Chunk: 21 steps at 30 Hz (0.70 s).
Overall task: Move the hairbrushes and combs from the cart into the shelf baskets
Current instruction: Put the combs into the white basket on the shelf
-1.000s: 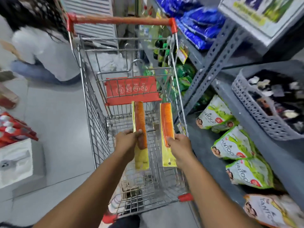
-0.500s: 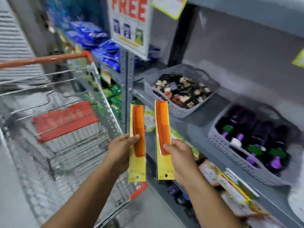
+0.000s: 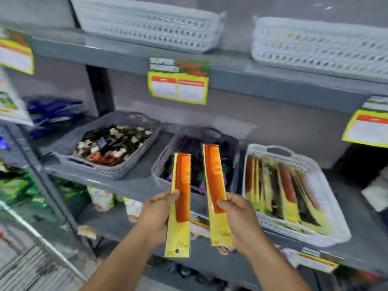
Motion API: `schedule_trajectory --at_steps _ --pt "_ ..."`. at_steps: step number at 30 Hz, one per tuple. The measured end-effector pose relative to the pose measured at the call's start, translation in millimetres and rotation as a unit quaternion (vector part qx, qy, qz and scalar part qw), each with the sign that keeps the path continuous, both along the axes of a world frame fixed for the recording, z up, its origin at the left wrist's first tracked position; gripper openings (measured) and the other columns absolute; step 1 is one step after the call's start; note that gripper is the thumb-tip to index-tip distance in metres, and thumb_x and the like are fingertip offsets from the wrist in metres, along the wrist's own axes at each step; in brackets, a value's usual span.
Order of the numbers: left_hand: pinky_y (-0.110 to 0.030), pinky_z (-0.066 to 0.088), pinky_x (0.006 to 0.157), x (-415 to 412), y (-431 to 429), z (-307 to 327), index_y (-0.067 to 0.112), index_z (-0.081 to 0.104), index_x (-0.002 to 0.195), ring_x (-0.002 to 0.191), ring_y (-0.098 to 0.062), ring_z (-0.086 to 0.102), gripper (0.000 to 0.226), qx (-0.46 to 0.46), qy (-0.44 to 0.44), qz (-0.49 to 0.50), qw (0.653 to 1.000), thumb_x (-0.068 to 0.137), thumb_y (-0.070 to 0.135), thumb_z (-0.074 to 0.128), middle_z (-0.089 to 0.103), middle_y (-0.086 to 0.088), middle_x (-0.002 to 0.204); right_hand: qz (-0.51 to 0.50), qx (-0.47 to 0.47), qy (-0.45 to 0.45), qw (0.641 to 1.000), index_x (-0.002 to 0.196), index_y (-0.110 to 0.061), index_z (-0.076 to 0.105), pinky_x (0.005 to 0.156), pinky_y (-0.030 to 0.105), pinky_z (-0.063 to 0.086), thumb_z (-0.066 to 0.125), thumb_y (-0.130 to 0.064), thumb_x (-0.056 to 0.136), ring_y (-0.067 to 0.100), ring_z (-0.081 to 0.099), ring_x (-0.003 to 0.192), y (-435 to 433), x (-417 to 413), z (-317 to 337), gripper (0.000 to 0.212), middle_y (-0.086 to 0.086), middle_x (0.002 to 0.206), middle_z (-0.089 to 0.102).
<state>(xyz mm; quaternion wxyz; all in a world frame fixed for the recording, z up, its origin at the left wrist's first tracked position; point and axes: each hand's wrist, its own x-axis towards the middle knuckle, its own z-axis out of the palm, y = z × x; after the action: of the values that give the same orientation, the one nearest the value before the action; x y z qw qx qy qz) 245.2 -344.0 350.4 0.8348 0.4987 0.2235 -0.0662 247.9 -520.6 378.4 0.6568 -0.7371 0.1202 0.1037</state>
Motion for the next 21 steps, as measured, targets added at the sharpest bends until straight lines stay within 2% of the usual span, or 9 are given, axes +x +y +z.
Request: schedule_trajectory --at_steps 3,4,5,6,7,10,14,16,21 --pt "-0.033 0.051 0.058 20 -39 7 0.006 0.068 0.095 0.063 -0.022 0.065 0.016 0.001 -0.001 -0.032 0.999 0.093 0.014 0.055 0.071 -0.008 0.073 -0.029 -0.018 -0.004 0.999 0.078 -0.019 0.070 0.087 0.045 0.049 0.059 -0.009 0.093 0.017 0.048 0.065 -37 6 10 0.021 0.014 0.082 0.070" --pt "-0.034 0.051 0.060 26 -51 10 0.005 0.067 0.100 0.066 -0.024 0.065 0.017 0.001 -0.002 -0.044 0.999 0.094 0.014 0.054 0.070 -0.010 0.077 -0.041 -0.027 -0.005 0.999 0.081 -0.022 0.067 0.093 0.047 0.046 0.058 -0.008 0.094 0.017 0.062 0.074 -47 7 14 0.021 0.010 0.087 0.069" --pt "-0.034 0.052 0.062 34 -62 11 0.003 0.066 0.102 0.068 -0.025 0.064 0.019 0.004 -0.005 -0.054 0.999 0.094 0.013 0.052 0.069 -0.012 0.080 -0.051 -0.035 -0.014 0.998 0.093 -0.021 0.068 0.093 0.047 0.047 0.058 -0.008 0.094 0.016 0.045 0.105 -59 11 15 0.016 0.011 0.097 0.069" --pt "-0.034 0.051 0.063 43 -76 12 0.002 0.066 0.102 0.068 -0.026 0.064 0.019 0.013 -0.006 -0.065 0.998 0.095 0.011 0.051 0.068 -0.013 0.080 -0.063 -0.048 -0.024 0.997 0.110 -0.015 0.067 0.089 0.048 0.049 0.059 -0.008 0.093 0.021 0.065 0.079 -72 16 15 0.020 0.014 0.105 0.070" --pt "-0.033 0.051 0.062 52 -88 14 0.002 0.065 0.100 0.066 -0.025 0.063 0.018 0.023 -0.005 -0.072 0.997 0.095 0.010 0.049 0.068 -0.013 0.078 -0.075 -0.062 -0.031 0.995 0.124 -0.010 0.062 0.086 0.050 0.050 0.059 -0.008 0.093 0.022 0.059 0.072 -82 20 15 0.031 0.015 0.108 0.070" --pt "-0.032 0.051 0.057 78 -123 16 0.004 0.062 0.098 0.062 -0.027 0.061 0.017 0.064 0.010 -0.092 0.994 0.091 0.002 0.046 0.064 -0.016 0.078 -0.092 -0.108 -0.033 0.989 0.140 -0.009 0.048 0.086 0.045 0.051 0.058 -0.010 0.094 0.035 0.065 0.101 -113 33 15 0.047 0.006 0.119 0.066" --pt "-0.038 0.051 0.061 111 -166 21 0.005 0.059 0.081 0.057 -0.026 0.056 0.020 0.128 0.003 -0.106 0.986 0.078 -0.007 0.044 0.056 -0.020 0.076 -0.099 -0.141 -0.042 0.984 0.142 -0.007 0.044 0.090 0.048 0.049 0.055 -0.004 0.093 0.041 0.062 0.107 -146 48 24 0.050 0.011 0.108 0.066" --pt "-0.039 0.048 0.063 124 -183 22 0.008 0.055 0.071 0.064 -0.026 0.053 0.015 0.173 -0.002 -0.104 0.979 0.069 -0.005 0.047 0.053 -0.019 0.074 -0.104 -0.148 -0.040 0.983 0.138 -0.003 0.048 0.076 0.045 0.050 0.052 0.002 0.092 0.043 0.057 0.112 -156 54 26 0.047 0.016 0.110 0.064" --pt "-0.024 0.025 0.047 145 -211 25 0.012 0.034 0.053 0.051 -0.017 0.026 0.037 0.298 -0.014 -0.094 0.950 0.082 -0.011 0.038 0.032 -0.004 0.057 -0.068 -0.193 -0.012 0.979 0.127 -0.009 0.053 0.051 0.029 0.041 0.052 -0.006 0.087 0.022 0.059 0.069 -164 82 10 0.040 0.001 0.084 0.061"
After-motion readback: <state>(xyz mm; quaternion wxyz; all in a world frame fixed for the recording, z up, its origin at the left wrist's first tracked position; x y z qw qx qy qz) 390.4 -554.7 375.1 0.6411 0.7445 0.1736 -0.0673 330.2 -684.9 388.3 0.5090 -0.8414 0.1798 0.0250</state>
